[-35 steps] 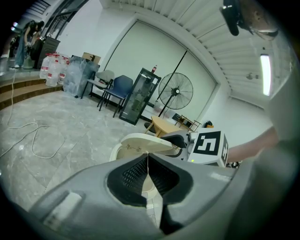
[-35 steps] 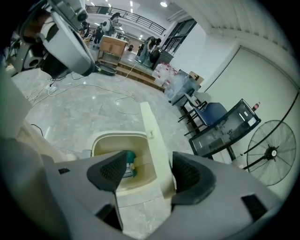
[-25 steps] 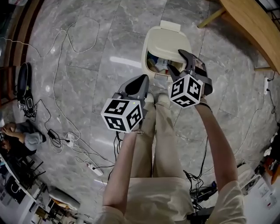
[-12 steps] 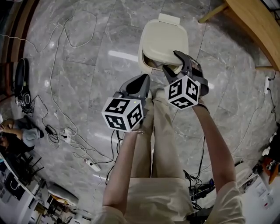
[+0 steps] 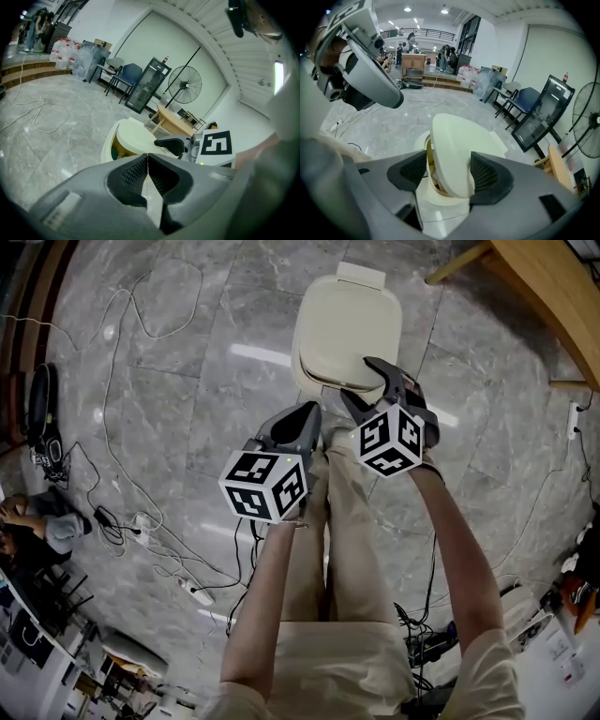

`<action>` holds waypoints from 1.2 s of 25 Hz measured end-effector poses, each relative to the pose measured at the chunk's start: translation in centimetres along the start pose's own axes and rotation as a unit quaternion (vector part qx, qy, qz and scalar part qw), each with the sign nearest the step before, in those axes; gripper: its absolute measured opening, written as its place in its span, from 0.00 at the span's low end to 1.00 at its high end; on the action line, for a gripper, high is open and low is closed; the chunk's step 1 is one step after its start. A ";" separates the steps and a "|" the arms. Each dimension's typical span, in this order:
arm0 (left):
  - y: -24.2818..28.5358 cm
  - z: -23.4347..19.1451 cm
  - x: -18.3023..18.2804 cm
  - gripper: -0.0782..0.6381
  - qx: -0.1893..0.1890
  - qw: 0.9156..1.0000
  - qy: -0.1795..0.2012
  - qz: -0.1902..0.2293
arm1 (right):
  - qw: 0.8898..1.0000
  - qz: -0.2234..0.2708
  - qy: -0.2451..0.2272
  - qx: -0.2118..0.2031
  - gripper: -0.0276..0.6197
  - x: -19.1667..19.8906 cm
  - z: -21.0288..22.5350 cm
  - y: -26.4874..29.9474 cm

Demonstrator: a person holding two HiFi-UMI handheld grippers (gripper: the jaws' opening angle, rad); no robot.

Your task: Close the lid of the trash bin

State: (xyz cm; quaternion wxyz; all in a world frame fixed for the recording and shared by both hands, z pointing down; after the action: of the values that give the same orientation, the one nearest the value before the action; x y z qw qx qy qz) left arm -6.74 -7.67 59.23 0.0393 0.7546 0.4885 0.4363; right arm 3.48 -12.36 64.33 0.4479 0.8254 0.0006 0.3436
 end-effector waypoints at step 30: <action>1.8 -0.7 3.4 0.14 0.003 0.999 -0.021 -0.024 | 0.979 0.058 0.195 -0.029 0.21 2.8 -1.0 1.8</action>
State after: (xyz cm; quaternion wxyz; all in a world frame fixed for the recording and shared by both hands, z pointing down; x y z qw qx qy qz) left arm -5.52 -6.20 62.65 0.0576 0.7520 0.5066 0.4177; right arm 4.48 -11.79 67.62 0.4423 0.7276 0.0300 0.5235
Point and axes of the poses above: the fingertips, and each gripper's own axes: y forward along the fingers, z to its right, x out of its underside, the point moved 4 cm from there along -y, backward along the fingers, and after that the axes turned 9 degrees about x, right-handed, at the moved point
